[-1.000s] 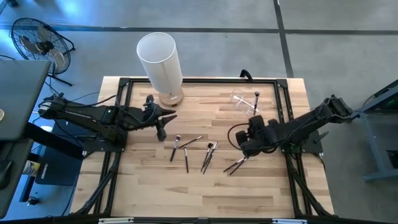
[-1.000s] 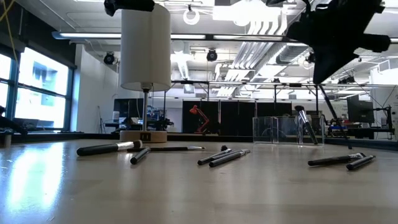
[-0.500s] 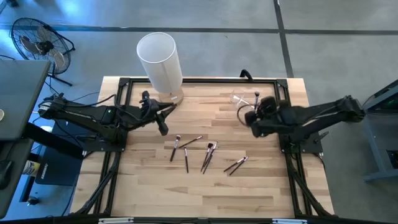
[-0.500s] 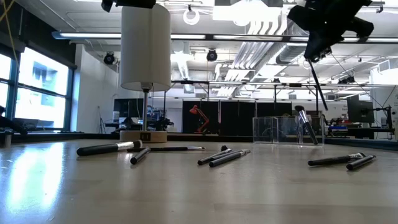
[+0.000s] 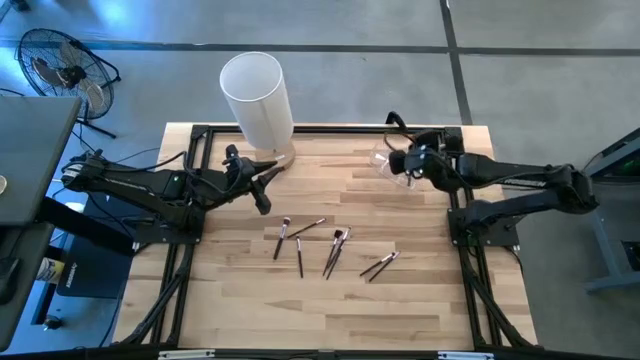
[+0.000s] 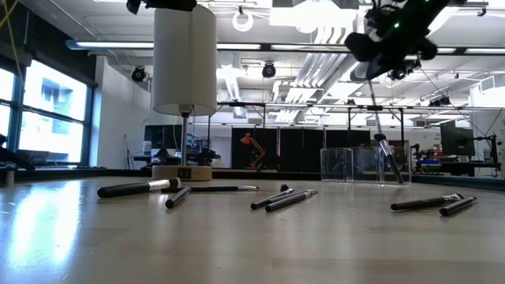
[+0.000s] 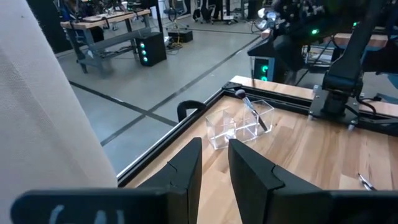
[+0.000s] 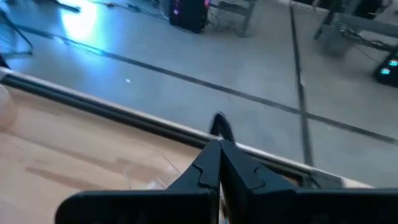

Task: Put items in baskets/containers
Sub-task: Put the foundation brush into the transparent organizer, then put the powder brush into the transparent organizer

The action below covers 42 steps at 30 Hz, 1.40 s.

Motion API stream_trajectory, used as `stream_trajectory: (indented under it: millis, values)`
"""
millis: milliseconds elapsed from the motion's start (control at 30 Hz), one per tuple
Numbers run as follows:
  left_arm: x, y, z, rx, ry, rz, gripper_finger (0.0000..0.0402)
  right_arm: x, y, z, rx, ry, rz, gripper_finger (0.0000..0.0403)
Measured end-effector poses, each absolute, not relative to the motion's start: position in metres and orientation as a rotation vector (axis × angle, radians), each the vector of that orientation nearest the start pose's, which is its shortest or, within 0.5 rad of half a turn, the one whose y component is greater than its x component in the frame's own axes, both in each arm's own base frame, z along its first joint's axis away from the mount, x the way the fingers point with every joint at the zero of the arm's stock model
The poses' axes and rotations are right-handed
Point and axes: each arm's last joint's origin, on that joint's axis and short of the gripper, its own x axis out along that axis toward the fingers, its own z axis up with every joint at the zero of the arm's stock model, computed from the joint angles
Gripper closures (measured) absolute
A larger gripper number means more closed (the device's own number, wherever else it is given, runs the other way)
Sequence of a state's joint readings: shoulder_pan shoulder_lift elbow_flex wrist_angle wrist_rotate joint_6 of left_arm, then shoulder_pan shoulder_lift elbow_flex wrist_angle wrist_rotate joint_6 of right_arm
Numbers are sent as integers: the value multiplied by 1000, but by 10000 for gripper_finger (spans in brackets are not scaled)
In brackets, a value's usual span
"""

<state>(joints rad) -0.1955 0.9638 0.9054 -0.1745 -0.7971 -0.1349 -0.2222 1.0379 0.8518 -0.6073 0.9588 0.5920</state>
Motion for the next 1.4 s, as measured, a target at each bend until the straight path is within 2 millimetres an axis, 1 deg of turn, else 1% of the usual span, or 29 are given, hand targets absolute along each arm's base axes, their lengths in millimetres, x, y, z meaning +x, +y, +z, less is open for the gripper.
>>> stream_trajectory:
  millis: [133, 300, 567, 633, 733, 800, 900, 1033, 1133, 1200, 1267, 1333, 1400]
  values:
    - [203, -19, 346, -17, 167, 613, 326, 191, -86, 272, 206, 380, -1242, 403]
    - [203, -19, 346, -20, 166, 613, 326, 186, -105, 248, 254, 353, -1206, 403]
    - [203, -19, 346, -21, 164, 621, 326, 176, -113, 216, 302, 399, -1111, 402]
    - [203, -19, 346, -21, 164, 621, 326, 175, -113, 212, 326, 405, -1099, 398]
    - [203, -19, 346, -21, 164, 621, 326, 176, -113, 215, 339, 407, -1068, 378]
    - [203, -19, 346, -21, 164, 621, 326, 177, -113, 220, 328, 419, -1049, 358]
    - [203, -19, 346, -33, 160, 622, 326, 181, -115, 236, 307, 422, -1023, 321]
    - [203, -19, 346, -68, 149, 625, 326, 182, -116, 264, 273, 485, -1023, 274]
    - [203, -19, 346, -70, 150, 612, 325, 180, -113, 289, 271, 547, -1014, 250]
    - [203, -20, 346, -72, 152, 602, 325, 179, -109, 307, 286, 568, -966, 244]
    - [204, -20, 346, -73, 153, 595, 325, 180, -103, 325, 334, 549, -897, 245]
    - [204, -20, 345, -72, 154, 594, 325, 183, -94, 339, 386, 533, -816, 254]
    - [204, -20, 345, -70, 164, 579, 325, 187, -83, 346, 433, 528, -748, 273]
